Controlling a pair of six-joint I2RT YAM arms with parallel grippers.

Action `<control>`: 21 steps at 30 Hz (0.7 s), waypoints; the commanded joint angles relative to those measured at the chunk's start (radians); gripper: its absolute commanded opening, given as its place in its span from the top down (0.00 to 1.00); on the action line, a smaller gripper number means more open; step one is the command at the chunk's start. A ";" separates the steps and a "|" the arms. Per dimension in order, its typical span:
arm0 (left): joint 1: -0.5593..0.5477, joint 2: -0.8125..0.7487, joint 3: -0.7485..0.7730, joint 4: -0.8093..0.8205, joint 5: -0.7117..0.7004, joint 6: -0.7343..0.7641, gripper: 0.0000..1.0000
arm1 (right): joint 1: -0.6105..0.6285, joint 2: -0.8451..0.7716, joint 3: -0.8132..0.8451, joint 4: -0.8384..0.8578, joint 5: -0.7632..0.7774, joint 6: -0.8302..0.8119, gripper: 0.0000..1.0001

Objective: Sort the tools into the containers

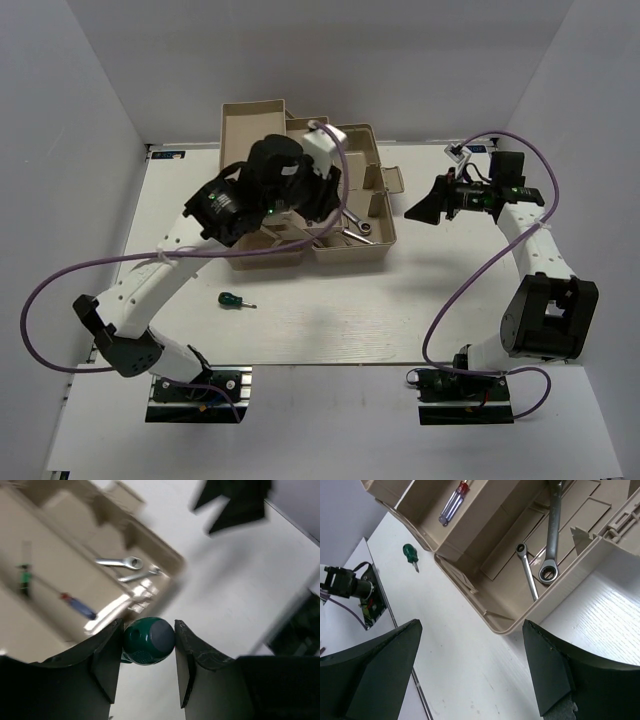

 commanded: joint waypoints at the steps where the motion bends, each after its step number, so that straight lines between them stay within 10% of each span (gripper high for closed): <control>1: 0.048 -0.046 0.017 0.037 -0.305 -0.043 0.96 | -0.006 -0.014 0.020 -0.049 -0.020 -0.076 0.13; 10: 0.244 0.079 0.010 0.105 -0.479 -0.118 0.95 | 0.036 -0.015 0.033 -0.230 0.010 -0.240 0.15; 18: 0.341 0.184 0.056 0.063 -0.367 -0.118 0.35 | 0.246 0.006 0.170 -0.586 0.136 -0.740 0.10; 21: 0.364 0.198 0.114 0.052 -0.356 -0.118 0.28 | 0.336 -0.002 0.196 -0.582 0.159 -0.789 0.10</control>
